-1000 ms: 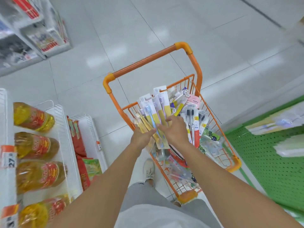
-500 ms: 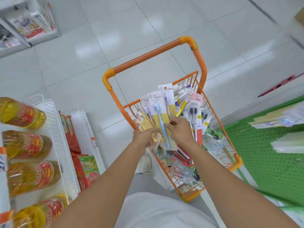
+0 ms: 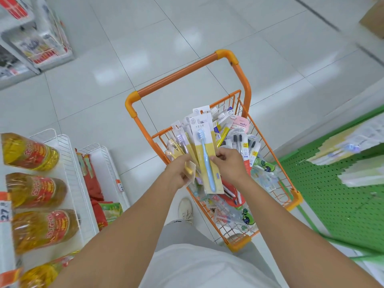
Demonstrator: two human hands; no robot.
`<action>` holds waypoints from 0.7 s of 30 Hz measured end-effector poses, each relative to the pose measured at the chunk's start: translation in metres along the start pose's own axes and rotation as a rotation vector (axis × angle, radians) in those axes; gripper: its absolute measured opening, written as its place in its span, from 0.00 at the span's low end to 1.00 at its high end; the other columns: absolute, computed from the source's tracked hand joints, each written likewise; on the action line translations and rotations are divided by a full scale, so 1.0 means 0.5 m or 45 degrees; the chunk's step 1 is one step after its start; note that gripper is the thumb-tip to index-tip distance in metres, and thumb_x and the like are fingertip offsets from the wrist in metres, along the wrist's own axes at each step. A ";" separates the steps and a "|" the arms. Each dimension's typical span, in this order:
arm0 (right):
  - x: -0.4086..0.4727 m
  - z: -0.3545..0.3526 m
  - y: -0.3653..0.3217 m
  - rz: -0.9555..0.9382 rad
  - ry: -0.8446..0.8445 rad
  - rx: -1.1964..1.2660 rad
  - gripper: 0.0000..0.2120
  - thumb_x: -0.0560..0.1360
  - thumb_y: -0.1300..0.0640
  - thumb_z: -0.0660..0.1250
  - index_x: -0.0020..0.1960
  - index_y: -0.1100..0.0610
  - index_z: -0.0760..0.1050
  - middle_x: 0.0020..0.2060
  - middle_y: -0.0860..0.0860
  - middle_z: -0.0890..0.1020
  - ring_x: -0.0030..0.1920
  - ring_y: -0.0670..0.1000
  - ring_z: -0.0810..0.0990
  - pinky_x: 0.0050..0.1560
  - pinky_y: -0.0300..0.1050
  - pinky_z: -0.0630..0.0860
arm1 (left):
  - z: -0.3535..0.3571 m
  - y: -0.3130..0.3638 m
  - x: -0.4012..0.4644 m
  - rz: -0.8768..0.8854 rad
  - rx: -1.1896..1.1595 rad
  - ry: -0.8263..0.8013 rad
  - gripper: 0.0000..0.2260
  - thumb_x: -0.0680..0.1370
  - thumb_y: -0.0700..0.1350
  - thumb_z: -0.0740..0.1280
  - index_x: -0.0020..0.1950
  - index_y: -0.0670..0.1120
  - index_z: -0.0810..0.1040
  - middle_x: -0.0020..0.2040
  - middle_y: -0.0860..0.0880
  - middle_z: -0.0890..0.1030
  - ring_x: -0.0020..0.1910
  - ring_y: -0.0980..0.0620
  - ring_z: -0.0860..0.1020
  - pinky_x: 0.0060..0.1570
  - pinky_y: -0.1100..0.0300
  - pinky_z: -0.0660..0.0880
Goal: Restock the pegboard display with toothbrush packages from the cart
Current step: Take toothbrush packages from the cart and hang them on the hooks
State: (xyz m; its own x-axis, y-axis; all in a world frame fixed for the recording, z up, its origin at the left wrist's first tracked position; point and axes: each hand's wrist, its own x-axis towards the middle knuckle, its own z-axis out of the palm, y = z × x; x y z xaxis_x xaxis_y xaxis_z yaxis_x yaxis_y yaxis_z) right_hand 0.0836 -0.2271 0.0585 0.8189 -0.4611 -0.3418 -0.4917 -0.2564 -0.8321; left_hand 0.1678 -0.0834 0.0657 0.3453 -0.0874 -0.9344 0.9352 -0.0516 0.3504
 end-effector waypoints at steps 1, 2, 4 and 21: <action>-0.004 -0.001 0.003 0.008 -0.002 0.010 0.14 0.77 0.61 0.70 0.36 0.66 0.72 0.31 0.59 0.71 0.30 0.46 0.67 0.34 0.39 0.65 | -0.002 -0.004 -0.004 0.000 -0.024 -0.002 0.06 0.72 0.39 0.72 0.47 0.44 0.78 0.35 0.47 0.80 0.31 0.52 0.78 0.26 0.63 0.76; -0.008 -0.003 0.006 0.018 -0.002 0.017 0.14 0.78 0.60 0.70 0.38 0.67 0.74 0.33 0.62 0.73 0.32 0.48 0.68 0.35 0.42 0.66 | -0.003 -0.005 -0.012 0.006 -0.040 0.000 0.06 0.72 0.39 0.72 0.48 0.44 0.79 0.37 0.47 0.79 0.34 0.51 0.78 0.30 0.61 0.78; -0.015 -0.009 0.008 0.034 -0.002 0.028 0.13 0.78 0.59 0.70 0.38 0.66 0.75 0.33 0.62 0.73 0.32 0.49 0.68 0.36 0.43 0.66 | -0.011 -0.004 -0.028 0.041 -0.059 0.036 0.05 0.73 0.38 0.71 0.47 0.44 0.78 0.38 0.46 0.78 0.35 0.50 0.77 0.32 0.61 0.78; -0.043 -0.032 -0.010 -0.007 0.045 0.064 0.12 0.79 0.59 0.69 0.42 0.68 0.77 0.34 0.55 0.74 0.33 0.50 0.69 0.36 0.42 0.68 | 0.002 -0.061 -0.072 0.213 0.038 0.254 0.28 0.60 0.46 0.74 0.59 0.42 0.77 0.51 0.43 0.82 0.44 0.45 0.82 0.39 0.57 0.81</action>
State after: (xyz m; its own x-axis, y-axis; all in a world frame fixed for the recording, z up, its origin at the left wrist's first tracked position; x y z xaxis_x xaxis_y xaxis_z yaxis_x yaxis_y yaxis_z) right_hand 0.0636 -0.2294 0.0771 0.8099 -0.4900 -0.3224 -0.4712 -0.2163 -0.8551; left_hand 0.1265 -0.0796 0.0888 0.5066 0.1002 -0.8564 0.8620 -0.0825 0.5002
